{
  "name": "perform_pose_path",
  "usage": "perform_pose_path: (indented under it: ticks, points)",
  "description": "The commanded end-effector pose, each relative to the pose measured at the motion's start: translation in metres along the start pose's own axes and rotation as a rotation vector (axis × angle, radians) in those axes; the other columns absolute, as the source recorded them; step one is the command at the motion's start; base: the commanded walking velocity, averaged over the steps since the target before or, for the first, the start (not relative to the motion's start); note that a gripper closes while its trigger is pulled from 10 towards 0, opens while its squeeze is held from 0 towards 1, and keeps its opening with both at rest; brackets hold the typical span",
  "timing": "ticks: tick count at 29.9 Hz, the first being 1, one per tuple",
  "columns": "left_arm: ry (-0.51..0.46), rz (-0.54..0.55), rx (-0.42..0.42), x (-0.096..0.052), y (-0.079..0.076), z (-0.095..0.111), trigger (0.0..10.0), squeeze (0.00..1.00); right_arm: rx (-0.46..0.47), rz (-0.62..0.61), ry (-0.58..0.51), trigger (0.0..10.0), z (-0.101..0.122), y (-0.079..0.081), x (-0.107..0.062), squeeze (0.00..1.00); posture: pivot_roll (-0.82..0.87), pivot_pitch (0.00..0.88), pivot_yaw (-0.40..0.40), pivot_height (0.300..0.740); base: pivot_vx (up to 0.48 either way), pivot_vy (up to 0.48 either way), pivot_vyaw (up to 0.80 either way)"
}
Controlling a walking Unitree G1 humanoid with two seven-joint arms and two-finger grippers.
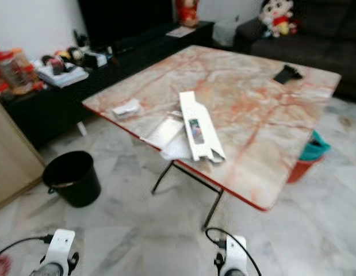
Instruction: Picking trash to rubbish bin
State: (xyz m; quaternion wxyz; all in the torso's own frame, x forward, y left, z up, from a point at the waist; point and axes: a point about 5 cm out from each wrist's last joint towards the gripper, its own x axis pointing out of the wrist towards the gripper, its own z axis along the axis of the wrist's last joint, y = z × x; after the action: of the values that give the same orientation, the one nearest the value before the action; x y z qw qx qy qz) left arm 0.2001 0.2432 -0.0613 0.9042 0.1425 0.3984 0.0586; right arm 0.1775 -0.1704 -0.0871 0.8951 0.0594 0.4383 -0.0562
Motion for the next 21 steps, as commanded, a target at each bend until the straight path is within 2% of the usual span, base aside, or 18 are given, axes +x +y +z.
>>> perform_pose_path:
  ticks: [1,3,8,21]
  points:
    - [-0.005,0.002,0.01,0.001,0.001,0.003,10.0,0.0,-0.007,0.002,-0.007,10.0,0.002,0.001,0.001,0.0,0.17,0.0,0.027,0.74,0.0,0.0,-0.61]
    - [-0.005,0.002,0.01,0.001,0.001,0.003,10.0,0.0,-0.007,0.002,-0.007,10.0,0.002,0.001,0.001,0.0,0.17,0.0,0.027,0.74,0.0,0.0,-0.53]
    - [-0.063,-0.008,0.011,0.003,-0.001,0.015,10.0,0.0,-0.009,0.007,-0.005,10.0,0.002,0.002,0.001,0.0,0.17,0.0,0.027,0.74,0.0,0.0,0.0]
    - [-0.069,-0.016,0.021,0.003,-0.002,0.016,10.0,0.0,-0.007,0.008,-0.003,10.0,0.002,0.003,0.001,0.0,0.18,0.0,0.03,0.74,0.0,0.0,-0.62]
